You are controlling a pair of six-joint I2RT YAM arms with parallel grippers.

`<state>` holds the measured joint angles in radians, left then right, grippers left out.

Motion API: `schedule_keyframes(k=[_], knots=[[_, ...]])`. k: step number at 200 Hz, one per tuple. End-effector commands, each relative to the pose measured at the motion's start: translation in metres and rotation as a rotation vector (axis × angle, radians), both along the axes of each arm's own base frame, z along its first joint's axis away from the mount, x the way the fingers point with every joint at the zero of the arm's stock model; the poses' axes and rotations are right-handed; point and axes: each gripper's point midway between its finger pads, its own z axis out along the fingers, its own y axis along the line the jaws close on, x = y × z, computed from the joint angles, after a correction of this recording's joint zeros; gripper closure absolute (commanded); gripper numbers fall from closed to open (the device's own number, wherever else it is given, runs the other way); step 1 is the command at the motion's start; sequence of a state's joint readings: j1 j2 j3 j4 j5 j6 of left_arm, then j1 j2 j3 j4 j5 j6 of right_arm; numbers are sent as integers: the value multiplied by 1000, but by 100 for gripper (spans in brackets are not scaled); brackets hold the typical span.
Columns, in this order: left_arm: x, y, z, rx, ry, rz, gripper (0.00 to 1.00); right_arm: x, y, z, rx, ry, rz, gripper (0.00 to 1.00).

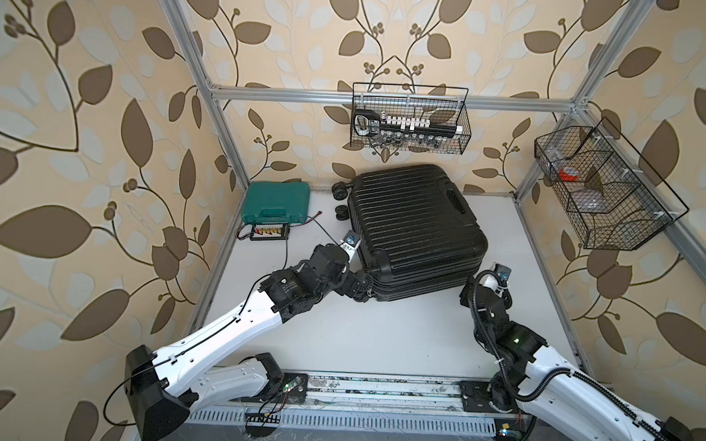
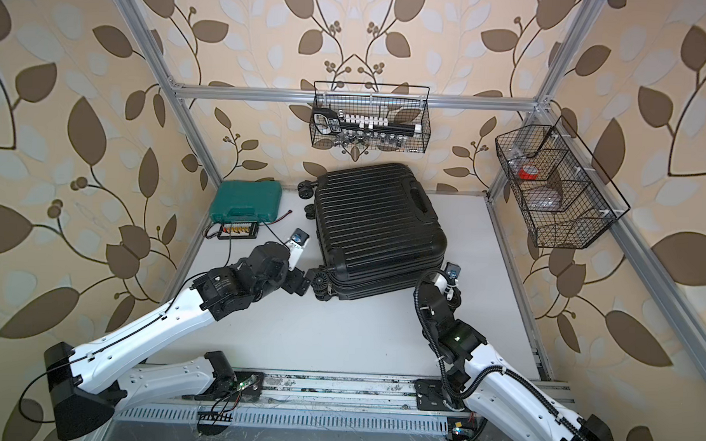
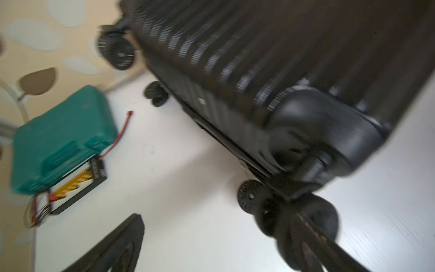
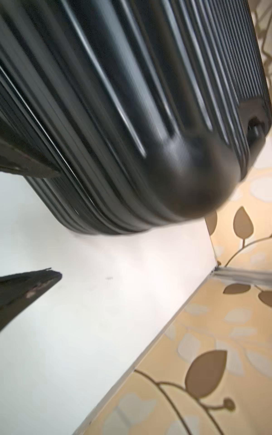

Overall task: Close the suitcase zippers
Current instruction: Reset both arms

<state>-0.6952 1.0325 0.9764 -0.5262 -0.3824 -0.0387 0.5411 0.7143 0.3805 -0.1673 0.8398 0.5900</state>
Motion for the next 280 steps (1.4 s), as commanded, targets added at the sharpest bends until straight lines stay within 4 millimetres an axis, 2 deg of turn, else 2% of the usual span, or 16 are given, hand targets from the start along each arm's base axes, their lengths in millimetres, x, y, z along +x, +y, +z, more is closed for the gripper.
schedule_keyframes(k=[1,30,48,58,78,120,143,184,212,227,240,243,248,270,280], knots=[[27,71,26,-105,-95,375,1,4,-22,4,0,27,-49,37],[39,130,21,-161,-147,610,1,17,-59,1,-1,32,-115,36],[44,160,9,-128,-192,724,1,24,-79,-7,-5,37,-150,36],[48,173,1,-120,-217,771,1,27,-87,-12,0,37,-165,35],[59,187,-26,-104,-234,781,1,34,-93,-18,-19,5,-170,35],[79,181,-90,-36,-158,626,1,51,-84,-20,-97,-90,-78,33],[86,170,-114,-93,-136,518,1,60,-77,-22,-121,-116,-22,31],[92,160,-139,-157,-136,410,1,75,-60,-24,-143,-151,91,28],[99,139,-142,-209,-145,292,1,82,-53,-25,-149,-185,143,27],[97,136,-148,-214,-175,267,1,87,-49,-29,-145,-187,170,26],[96,136,-150,-211,-176,267,1,90,-46,-31,-145,-180,190,26],[97,137,-161,-206,-149,278,1,90,-45,-32,-145,-178,193,26],[99,141,-166,-201,-145,302,1,90,-45,-34,-144,-179,196,25],[101,149,-166,-213,-131,338,1,94,-41,-46,-146,-166,225,24],[101,148,-166,-214,-128,339,1,98,-40,-46,-153,-177,230,23]])
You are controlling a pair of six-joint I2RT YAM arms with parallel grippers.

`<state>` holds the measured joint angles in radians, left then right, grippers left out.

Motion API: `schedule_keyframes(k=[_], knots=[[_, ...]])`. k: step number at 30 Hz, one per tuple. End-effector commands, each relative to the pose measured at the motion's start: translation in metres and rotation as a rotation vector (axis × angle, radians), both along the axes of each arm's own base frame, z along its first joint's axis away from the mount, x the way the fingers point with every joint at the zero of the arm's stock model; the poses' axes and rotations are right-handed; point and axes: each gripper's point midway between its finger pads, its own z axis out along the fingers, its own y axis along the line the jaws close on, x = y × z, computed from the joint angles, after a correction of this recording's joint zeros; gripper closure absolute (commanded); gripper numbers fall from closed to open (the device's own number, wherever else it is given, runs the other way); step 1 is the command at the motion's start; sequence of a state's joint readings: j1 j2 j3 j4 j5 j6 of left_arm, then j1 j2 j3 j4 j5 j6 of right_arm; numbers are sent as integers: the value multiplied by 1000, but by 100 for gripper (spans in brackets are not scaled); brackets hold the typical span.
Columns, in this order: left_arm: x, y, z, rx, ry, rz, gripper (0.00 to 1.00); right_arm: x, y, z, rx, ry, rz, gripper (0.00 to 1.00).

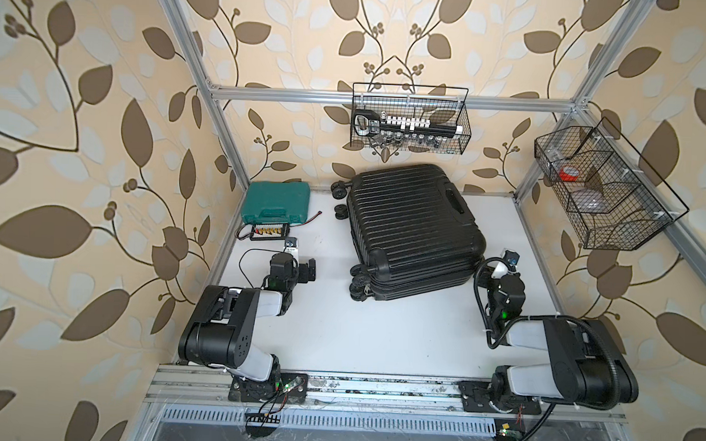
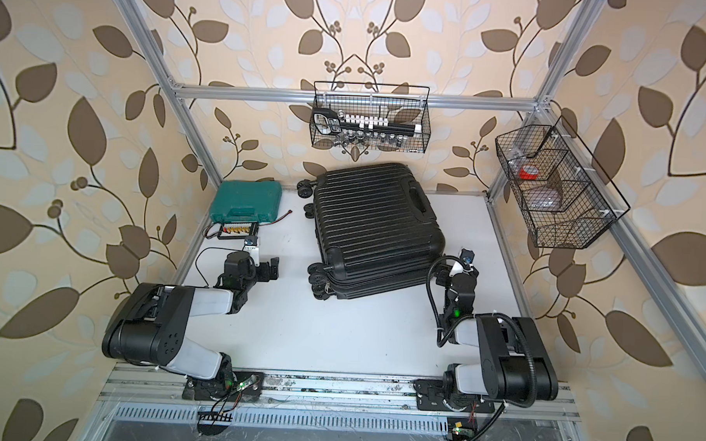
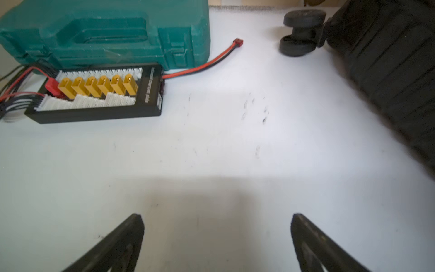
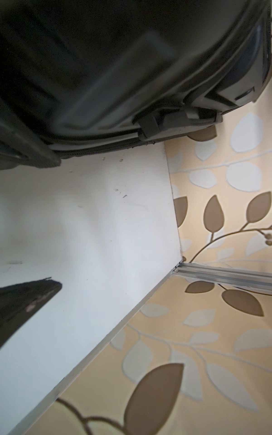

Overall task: Close the suitcase zippers
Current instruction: Reset both arms

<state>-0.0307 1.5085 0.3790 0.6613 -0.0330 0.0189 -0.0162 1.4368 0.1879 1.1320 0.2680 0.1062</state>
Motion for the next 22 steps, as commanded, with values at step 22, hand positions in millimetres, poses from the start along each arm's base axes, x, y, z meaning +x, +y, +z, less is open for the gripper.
schedule_keyframes(k=[22], knots=[[13,2,24,-19,-90,7,1,18,16,-12,-1,65,77,0]])
